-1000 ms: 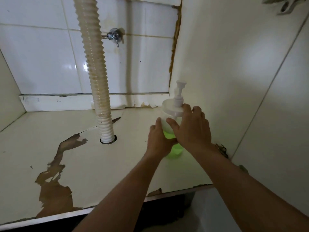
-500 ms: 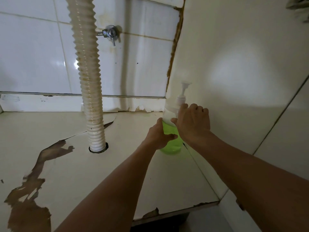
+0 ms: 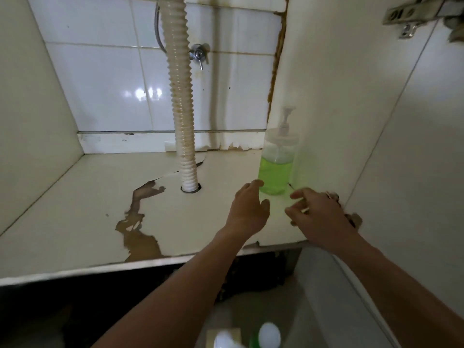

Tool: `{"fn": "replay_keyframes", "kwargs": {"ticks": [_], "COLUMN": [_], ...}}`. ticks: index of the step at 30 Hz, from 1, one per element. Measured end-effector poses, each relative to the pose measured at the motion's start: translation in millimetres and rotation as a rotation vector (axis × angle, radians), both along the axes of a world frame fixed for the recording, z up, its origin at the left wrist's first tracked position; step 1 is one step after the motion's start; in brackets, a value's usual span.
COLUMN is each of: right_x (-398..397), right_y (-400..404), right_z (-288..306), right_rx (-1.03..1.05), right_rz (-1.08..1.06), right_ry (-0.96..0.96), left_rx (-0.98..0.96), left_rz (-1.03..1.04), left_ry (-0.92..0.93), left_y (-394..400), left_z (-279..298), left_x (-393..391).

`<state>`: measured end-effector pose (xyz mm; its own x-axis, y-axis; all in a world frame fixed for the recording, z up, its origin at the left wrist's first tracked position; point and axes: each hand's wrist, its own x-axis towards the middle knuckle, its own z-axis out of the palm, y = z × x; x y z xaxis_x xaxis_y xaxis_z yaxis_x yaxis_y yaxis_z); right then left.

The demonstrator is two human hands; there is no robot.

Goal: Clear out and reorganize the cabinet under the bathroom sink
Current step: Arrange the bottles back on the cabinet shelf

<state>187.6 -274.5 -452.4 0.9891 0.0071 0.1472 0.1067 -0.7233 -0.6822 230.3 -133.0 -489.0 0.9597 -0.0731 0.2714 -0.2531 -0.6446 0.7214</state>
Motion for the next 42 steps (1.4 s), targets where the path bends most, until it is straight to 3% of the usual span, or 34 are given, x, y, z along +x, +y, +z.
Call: {"fn": "replay_keyframes", "kwargs": {"ticks": [2, 6, 9, 12, 14, 17, 26, 37, 42], "right_x": [-19.3, -44.7, -60.0, -72.3, -78.0, -81.3, -107.3, -124.2, -118.7], "right_y": [-10.3, -18.5, -18.6, -16.6, -11.8, -3.9, 4.0, -5.6, -18.0], "right_z": [-22.4, -54.7, -76.9, -87.6, -90.8, -93.4, -118.5, -114.3, -78.5], "right_rx": [0.008, -0.402, -0.694, -0.711, -0.714, -0.648, -0.309, -0.202, -0.192], "right_rz": [0.029, 0.237, 0.412, 0.483, 0.544, 0.609, 0.493, 0.335, 0.276], "right_ry": [0.085, 0.346, 0.526, 0.672, 0.668, 0.591, 0.438, 0.43, 0.418], "left_rx": [0.046, 0.322, 0.607, 0.752, 0.799, 0.748, 0.554, 0.47, 0.404], "left_rz": [-0.028, -0.157, -0.267, -0.363, -0.379, -0.311, -0.224, -0.212, -0.187], "left_ry": [0.001, 0.091, 0.311, 0.515, 0.61, 0.683, 0.608, 0.529, 0.483], "left_y": [5.5, 20.4, 34.5, 50.2, 62.7, 82.1, 75.2, 65.5, 64.5], "left_z": [-4.5, -4.8, -8.6, -20.7, -38.2, -67.2, -121.4, -117.1, -85.6], "left_x": [-24.6, -69.6, -92.2, -116.9, -129.8, -140.4, -154.8, -166.3, -157.0]}}
